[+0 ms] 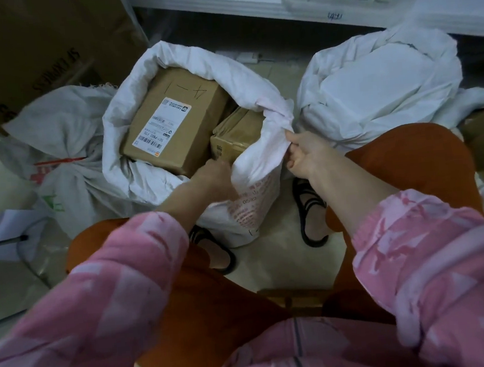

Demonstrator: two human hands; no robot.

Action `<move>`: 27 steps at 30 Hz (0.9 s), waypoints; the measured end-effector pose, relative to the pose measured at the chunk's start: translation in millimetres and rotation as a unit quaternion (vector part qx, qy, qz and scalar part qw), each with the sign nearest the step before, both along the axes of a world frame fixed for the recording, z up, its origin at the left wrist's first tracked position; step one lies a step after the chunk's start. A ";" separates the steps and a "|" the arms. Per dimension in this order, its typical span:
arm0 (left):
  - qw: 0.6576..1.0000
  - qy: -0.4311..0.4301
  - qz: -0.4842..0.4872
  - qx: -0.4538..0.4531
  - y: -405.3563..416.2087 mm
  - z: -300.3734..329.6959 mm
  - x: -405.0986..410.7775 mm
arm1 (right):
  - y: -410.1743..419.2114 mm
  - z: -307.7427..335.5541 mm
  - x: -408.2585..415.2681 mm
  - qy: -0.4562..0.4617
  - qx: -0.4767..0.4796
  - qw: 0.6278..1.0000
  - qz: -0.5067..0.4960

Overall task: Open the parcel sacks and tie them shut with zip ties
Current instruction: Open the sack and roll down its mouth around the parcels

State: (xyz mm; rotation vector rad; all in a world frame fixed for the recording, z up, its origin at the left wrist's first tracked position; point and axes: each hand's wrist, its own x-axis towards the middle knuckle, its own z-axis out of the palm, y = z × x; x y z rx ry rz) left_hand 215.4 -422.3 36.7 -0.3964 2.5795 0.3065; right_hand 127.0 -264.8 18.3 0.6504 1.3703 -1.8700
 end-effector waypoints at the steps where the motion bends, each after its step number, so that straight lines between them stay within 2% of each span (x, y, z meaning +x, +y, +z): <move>1: 0.998 -0.018 0.002 0.052 -2.3 11.6 -9.0 | 1.4 -2.2 -1.3 0.006 0.003 1.000 0.003; 4: 0.974 0.002 0.037 0.224 2.2 43.8 -36.2 | 2.5 -5.0 -6.5 0.012 -0.017 1.000 -0.005; 5: 0.966 0.003 0.047 0.253 7.3 46.9 -43.9 | 2.3 -6.4 -8.1 0.013 -0.027 1.000 -0.006; 7: 0.972 -0.002 0.054 0.227 19.6 41.6 -52.3 | 3.2 -7.6 -7.7 0.013 -0.036 0.999 -0.008; 9: 0.983 0.034 0.059 0.173 30.2 25.4 -56.1 | 9.5 -6.8 -6.6 0.027 -0.016 0.999 0.008; 11: 0.990 0.081 0.027 0.108 42.5 11.7 -56.7 | 20.7 -2.5 -8.6 0.074 0.105 0.990 0.052; 12: 0.993 0.099 0.007 0.058 48.8 6.9 -56.3 | 25.2 0.1 -10.8 0.127 0.199 0.969 0.075; 14: 0.991 0.129 -0.013 -0.041 61.8 1.0 -55.0 | 27.1 6.8 -15.7 0.310 0.370 0.870 0.099; 15: 0.987 0.144 -0.018 -0.070 67.1 -1.6 -54.3 | 24.0 12.4 -16.7 0.398 0.403 0.818 0.101; 16: 0.983 0.157 -0.025 -0.087 71.4 -4.6 -54.0 | 18.5 19.7 -16.0 0.453 0.417 0.781 0.104; 18: 0.980 0.157 -0.044 -0.114 77.5 -6.9 -52.0 | 5.9 22.1 -19.3 0.487 0.440 0.740 0.148; 21: 0.974 0.152 -0.077 -0.152 75.2 -12.3 -47.3 | -4.9 19.6 -25.2 0.476 0.499 0.695 0.206; 22: 0.971 0.152 -0.087 -0.159 73.8 -13.3 -44.0 | -4.0 20.2 -28.5 0.460 0.513 0.699 0.194; 23: 0.971 0.152 -0.094 -0.159 73.2 -12.7 -39.9 | -1.1 16.4 -35.5 0.423 0.500 0.734 0.180; 24: 0.970 0.156 -0.098 -0.159 71.9 -13.9 -35.8 | 2.4 14.1 -44.3 0.368 0.454 0.798 0.148; 26: 0.970 0.177 -0.092 -0.138 69.0 -16.3 -29.9 | 18.3 0.3 -64.5 0.215 0.250 0.942 0.058; 27: 0.971 0.184 -0.089 -0.124 69.2 -17.3 -26.8 | 26.2 -8.6 -70.1 0.155 0.163 0.974 0.016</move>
